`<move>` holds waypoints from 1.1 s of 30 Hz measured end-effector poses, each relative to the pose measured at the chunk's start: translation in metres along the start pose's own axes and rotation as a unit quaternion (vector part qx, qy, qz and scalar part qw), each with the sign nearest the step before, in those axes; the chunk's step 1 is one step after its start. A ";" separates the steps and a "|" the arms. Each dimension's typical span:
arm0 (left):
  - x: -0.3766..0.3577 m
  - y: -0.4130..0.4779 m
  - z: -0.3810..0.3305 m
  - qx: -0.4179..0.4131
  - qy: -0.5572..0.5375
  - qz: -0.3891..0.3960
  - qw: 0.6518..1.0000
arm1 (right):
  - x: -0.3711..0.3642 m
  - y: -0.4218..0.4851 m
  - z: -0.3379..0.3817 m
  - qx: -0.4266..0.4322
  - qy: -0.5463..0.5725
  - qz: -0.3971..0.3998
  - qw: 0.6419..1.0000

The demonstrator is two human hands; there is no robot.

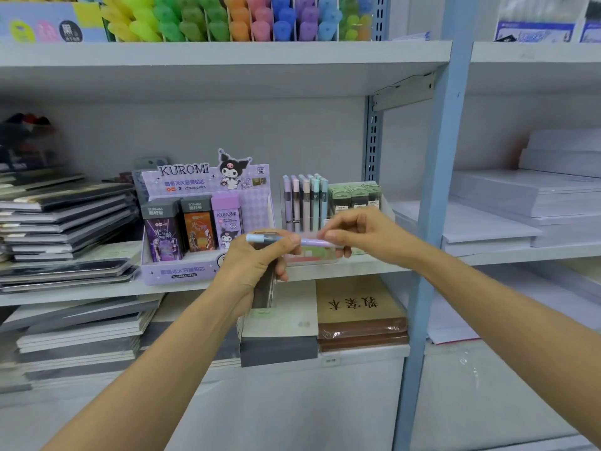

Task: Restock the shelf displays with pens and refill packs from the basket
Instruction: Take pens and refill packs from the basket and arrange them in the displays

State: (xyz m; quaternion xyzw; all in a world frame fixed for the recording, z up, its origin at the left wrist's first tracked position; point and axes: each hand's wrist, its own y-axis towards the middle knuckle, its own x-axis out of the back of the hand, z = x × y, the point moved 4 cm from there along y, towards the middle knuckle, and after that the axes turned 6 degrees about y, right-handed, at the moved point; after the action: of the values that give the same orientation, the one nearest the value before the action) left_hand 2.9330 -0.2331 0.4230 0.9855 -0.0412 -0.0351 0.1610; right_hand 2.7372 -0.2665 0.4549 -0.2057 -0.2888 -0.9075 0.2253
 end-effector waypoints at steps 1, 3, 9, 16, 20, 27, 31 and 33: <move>0.001 -0.001 0.000 -0.002 -0.007 -0.010 1.000 | -0.007 -0.002 -0.001 0.001 0.027 0.002 1.000; 0.003 -0.002 0.002 -0.003 -0.024 -0.034 0.999 | -0.018 -0.006 -0.003 0.001 0.085 -0.012 0.996; 0.006 -0.006 0.002 -0.006 0.027 -0.052 0.998 | -0.043 -0.008 -0.003 0.000 0.104 0.019 0.994; -0.001 -0.009 -0.013 -0.052 0.121 0.025 0.991 | -0.031 0.017 0.030 0.043 0.096 -0.032 0.994; -0.006 -0.011 -0.014 -0.046 0.135 0.044 0.989 | -0.031 0.024 0.038 0.040 0.100 0.022 0.994; -0.003 -0.005 -0.011 -0.007 0.069 0.029 0.997 | 0.023 0.032 0.043 0.062 0.115 -0.154 0.979; 0.004 -0.003 -0.010 -0.020 0.052 0.030 0.998 | 0.052 0.042 0.036 0.068 0.055 -0.274 0.958; 0.008 -0.003 -0.009 -0.025 0.079 0.019 0.996 | 0.052 0.045 0.029 0.067 0.050 -0.292 0.953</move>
State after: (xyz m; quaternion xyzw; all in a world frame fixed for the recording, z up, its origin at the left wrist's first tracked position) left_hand 2.9420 -0.2281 0.4303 0.9798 -0.0464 0.0446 0.1893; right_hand 2.7259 -0.2962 0.5225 -0.0512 -0.3846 -0.9214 -0.0219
